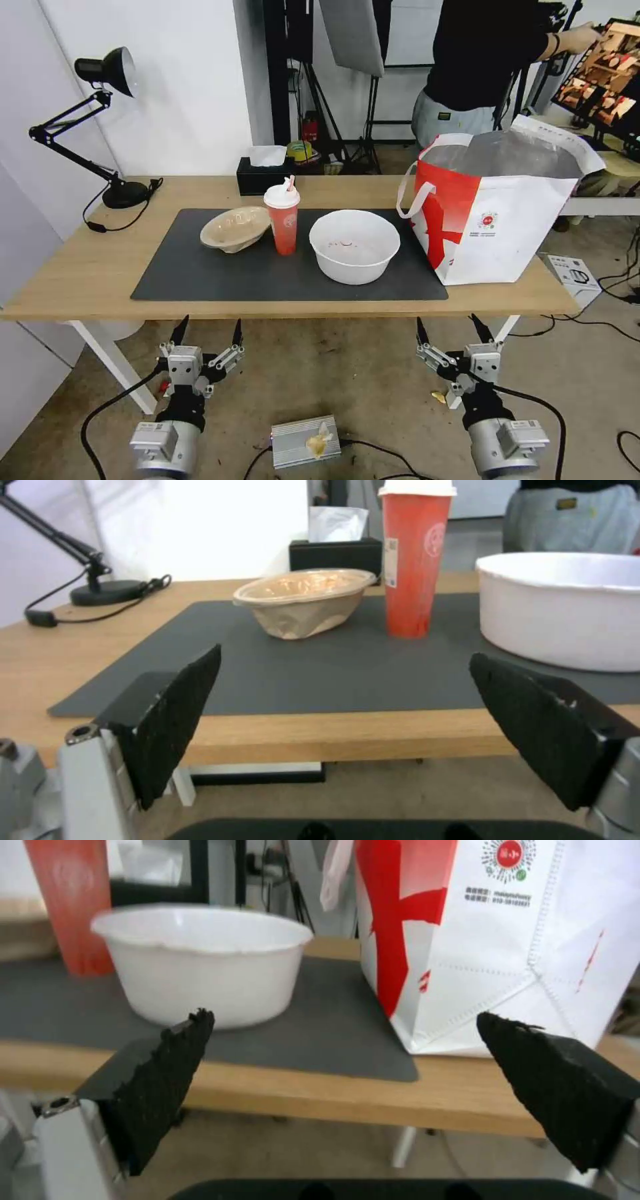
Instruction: Pick up the trash from the table and place it into the takeout bag.
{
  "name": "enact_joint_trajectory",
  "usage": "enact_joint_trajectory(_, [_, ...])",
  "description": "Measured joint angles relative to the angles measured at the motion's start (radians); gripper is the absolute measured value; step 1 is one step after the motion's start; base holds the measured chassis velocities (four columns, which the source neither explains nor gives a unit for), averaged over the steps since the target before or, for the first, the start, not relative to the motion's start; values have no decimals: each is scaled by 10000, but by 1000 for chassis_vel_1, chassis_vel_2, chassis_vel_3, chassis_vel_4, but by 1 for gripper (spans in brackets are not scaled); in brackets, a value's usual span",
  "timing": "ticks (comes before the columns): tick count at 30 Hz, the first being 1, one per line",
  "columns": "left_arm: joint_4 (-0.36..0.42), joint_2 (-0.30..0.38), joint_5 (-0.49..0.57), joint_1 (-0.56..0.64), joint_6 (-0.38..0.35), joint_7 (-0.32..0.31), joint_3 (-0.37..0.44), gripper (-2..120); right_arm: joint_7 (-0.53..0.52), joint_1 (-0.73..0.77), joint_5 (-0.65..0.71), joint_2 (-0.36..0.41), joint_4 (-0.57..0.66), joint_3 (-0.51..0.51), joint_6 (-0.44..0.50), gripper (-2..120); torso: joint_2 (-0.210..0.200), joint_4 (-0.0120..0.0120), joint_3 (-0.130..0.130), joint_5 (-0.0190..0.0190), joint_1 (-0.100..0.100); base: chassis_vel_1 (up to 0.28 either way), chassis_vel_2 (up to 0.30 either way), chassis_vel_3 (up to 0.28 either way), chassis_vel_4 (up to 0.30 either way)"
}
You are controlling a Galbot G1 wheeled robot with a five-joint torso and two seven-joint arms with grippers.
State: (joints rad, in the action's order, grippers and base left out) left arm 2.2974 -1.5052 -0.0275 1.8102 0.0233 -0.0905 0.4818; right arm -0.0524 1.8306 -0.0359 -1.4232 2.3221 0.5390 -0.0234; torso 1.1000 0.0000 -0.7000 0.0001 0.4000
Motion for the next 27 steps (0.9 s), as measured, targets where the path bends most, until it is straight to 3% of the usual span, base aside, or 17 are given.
enact_joint_trajectory(2, [-17,-20,-111,43,105,-339,-279,100,-300,177,-218,448,132,-68,-149,100,0,0,0,0,-1,0,0,0,0])
enact_joint_trajectory(4, [-49,-77,-372,146,355,-1150,-905,100,-737,424,-525,1096,317,-158,-294,100,0,0,0,-1,-1,0,0,0,0])
enact_joint_trajectory(5, [-65,-102,-493,193,468,-1512,-1195,100,-791,444,-586,1156,340,-185,-240,100,0,0,0,3,-1,0,0,0,0])
enact_joint_trajectory(7, [-69,-107,-516,203,492,-1587,-1251,100,-797,447,-597,1162,343,-187,-229,100,0,0,0,3,0,0,0,0,0])
enact_joint_trajectory(9, [-156,-176,-726,304,931,-2319,-1813,100,-828,477,-656,1180,354,-229,-149,100,-1,1,0,-2,-1,0,0,0,0])
enact_joint_trajectory(27, [-224,-53,-677,289,1357,-2225,-1672,100,-637,349,-483,1271,364,-226,248,100,0,-1,0,-2,0,0,0,0,0])
